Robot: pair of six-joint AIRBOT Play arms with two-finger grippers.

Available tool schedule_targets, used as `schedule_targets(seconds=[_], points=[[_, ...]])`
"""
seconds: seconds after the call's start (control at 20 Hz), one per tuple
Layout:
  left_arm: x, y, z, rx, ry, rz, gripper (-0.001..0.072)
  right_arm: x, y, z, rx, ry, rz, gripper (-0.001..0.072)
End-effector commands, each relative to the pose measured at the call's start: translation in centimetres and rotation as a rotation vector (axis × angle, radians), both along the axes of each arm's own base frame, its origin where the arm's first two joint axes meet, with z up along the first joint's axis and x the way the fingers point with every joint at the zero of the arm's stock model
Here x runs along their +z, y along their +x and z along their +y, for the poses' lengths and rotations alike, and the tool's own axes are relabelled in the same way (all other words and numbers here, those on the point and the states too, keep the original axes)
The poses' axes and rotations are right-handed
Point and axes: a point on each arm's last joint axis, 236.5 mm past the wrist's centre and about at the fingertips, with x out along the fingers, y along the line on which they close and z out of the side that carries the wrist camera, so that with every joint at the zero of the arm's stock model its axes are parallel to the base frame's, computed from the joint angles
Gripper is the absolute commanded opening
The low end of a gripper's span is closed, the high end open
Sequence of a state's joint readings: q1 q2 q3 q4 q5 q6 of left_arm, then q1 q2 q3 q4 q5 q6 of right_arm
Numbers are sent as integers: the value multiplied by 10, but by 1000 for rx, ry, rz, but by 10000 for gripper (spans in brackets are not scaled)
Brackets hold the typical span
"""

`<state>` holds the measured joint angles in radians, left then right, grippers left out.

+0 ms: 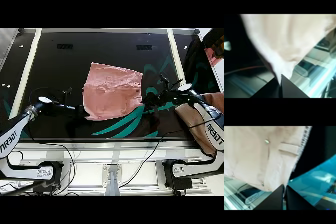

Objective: Fold the clothes and pants, and hang the long-sleeved shirts on hangers.

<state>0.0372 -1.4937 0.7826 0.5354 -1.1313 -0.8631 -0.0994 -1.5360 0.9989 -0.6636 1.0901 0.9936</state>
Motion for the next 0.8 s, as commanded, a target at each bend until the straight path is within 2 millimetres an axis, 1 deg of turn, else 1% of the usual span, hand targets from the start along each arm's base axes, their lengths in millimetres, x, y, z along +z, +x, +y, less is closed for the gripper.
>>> schedule_targets(seconds=[0.0, 0.05, 0.1, 0.15, 0.2, 0.25, 0.3, 0.4, 0.45, 0.5, 0.55, 0.6, 0.65, 0.7, 0.75], points=[[60, 23, 2, -50, -51, -143, 10, 50, 7, 1, 38, -13, -143, 20], [88, 36, 6, -49, -48, -225, 9, 76, 11, 2, 53, -22, -219, 20], [120, 49, 12, -40, -35, -326, 9, 108, 13, 4, 65, -32, -306, 20], [157, 59, 18, -30, -19, -437, 8, 143, 15, 9, 75, -41, -397, 20], [193, 63, 21, -25, -4, -539, 8, 176, 13, 14, 89, -46, -483, 20], [232, 62, 22, -26, 11, -650, 8, 210, 7, 23, 106, -46, -567, 20], [269, 57, 21, -25, 26, -754, 8, 247, -3, 35, 132, -39, -661, 20], [345, 36, 24, 9, 77, -984, 8, 317, -33, 57, 180, -19, -834, 21], [376, 25, 31, 47, 129, -1096, 8, 351, -51, 64, 186, -7, -912, 21], [407, 11, 40, 101, 186, -1213, 8, 383, -68, 66, 163, 17, -967, 21], [432, -4, 50, 166, 239, -1296, 8, 408, -83, 65, 120, 50, -992, 21], [452, -23, 56, 226, 260, -1345, 8, 429, -99, 63, 78, 89, -997, 21], [469, -47, 57, 265, 260, -1383, 8, 443, -115, 62, 47, 125, -995, 21], [479, -68, 59, 298, 260, -1406, 8, 451, -131, 62, 31, 151, -986, 21], [488, -86, 58, 335, 234, -1411, 7, 452, -145, 63, 28, 173, -953, 21]])
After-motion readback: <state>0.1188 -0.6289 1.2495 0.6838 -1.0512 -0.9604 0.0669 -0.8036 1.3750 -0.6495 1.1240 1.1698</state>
